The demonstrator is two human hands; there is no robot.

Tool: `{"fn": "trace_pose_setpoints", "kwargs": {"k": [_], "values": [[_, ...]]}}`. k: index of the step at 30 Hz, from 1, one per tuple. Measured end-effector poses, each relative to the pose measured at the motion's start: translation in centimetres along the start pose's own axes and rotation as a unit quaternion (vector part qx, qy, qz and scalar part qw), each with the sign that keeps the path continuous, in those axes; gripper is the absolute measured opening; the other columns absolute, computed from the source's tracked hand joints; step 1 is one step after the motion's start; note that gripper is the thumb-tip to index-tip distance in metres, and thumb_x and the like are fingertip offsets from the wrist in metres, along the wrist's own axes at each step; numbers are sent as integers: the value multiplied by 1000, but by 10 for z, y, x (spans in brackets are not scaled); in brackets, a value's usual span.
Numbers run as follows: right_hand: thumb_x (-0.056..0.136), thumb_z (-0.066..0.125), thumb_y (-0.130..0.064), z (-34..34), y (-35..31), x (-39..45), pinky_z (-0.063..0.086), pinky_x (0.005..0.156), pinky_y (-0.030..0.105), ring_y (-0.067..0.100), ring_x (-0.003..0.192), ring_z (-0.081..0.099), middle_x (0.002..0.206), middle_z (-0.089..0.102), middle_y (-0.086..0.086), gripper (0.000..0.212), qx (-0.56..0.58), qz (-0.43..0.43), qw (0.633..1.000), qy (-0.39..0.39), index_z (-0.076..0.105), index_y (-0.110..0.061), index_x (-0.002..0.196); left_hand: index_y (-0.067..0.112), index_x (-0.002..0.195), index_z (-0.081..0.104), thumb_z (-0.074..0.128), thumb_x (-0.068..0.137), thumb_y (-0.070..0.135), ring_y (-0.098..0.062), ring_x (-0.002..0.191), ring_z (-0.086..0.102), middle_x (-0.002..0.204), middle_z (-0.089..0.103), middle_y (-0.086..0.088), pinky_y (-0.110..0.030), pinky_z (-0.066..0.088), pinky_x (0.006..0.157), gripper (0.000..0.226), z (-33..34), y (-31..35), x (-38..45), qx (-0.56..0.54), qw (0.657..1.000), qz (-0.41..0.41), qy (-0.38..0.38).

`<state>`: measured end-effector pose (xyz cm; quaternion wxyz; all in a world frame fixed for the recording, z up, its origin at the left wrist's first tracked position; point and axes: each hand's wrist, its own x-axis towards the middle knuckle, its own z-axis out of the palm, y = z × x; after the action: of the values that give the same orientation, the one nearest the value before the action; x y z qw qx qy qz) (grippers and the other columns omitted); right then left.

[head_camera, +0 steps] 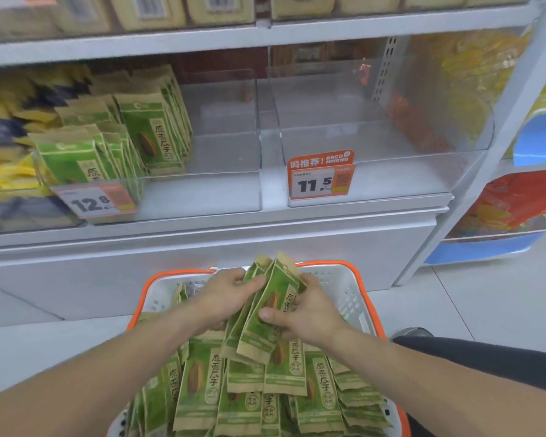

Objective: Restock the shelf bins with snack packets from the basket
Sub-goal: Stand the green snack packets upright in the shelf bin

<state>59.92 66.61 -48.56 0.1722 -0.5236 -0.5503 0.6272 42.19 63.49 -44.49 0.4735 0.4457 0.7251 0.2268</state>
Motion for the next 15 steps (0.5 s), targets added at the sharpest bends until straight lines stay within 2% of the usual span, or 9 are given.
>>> {"fn": "trace_pose_setpoints", "kwargs": {"k": [2,5,8,11,13,15], "values": [[64,94,-24,2,-26,-8,62,71,48,22,91,73,100,74,-3,83,15,-28,999,-2,36,-25,123,17,98,69,53,98,46,-18,82,73,89,77,-1,-42,58,84,34,-29,22,-10,81,995,57,9],[73,88,-15,-4,-69,-21,63,70,44,23,82,75,89,72,-8,72,5,-52,998,-27,40,-21,126,17,99,68,47,101,41,-18,84,74,91,77,-2,-44,57,84,32,-64,43,-27,106,988,111,7],[74,87,-15,-14,-108,-26,63,72,43,20,81,75,100,68,-1,57,-34,-85,995,-47,50,-23,117,18,108,65,46,100,42,-18,92,73,98,76,-1,-48,56,89,31,-79,56,-41,26,988,153,8],[79,83,-18,-16,-134,-21,63,69,37,16,76,75,100,67,0,49,-89,-112,988,-57,49,-25,112,19,113,60,54,91,50,-17,92,73,100,76,2,-42,59,85,38,-78,60,-49,-86,988,132,1],[78,84,-25,-10,-143,-15,63,69,37,16,75,74,100,65,-1,56,-129,-138,981,-52,45,-22,118,27,116,56,65,81,63,-6,95,71,103,74,10,-36,58,86,51,-81,54,-46,-9,987,156,31],[73,87,-37,-1,-146,-8,60,71,28,7,79,69,101,64,-9,65,-221,-188,956,-36,42,-25,120,33,120,50,72,78,59,5,95,65,104,69,18,-29,54,85,54,-88,48,-42,136,968,191,87]]}}
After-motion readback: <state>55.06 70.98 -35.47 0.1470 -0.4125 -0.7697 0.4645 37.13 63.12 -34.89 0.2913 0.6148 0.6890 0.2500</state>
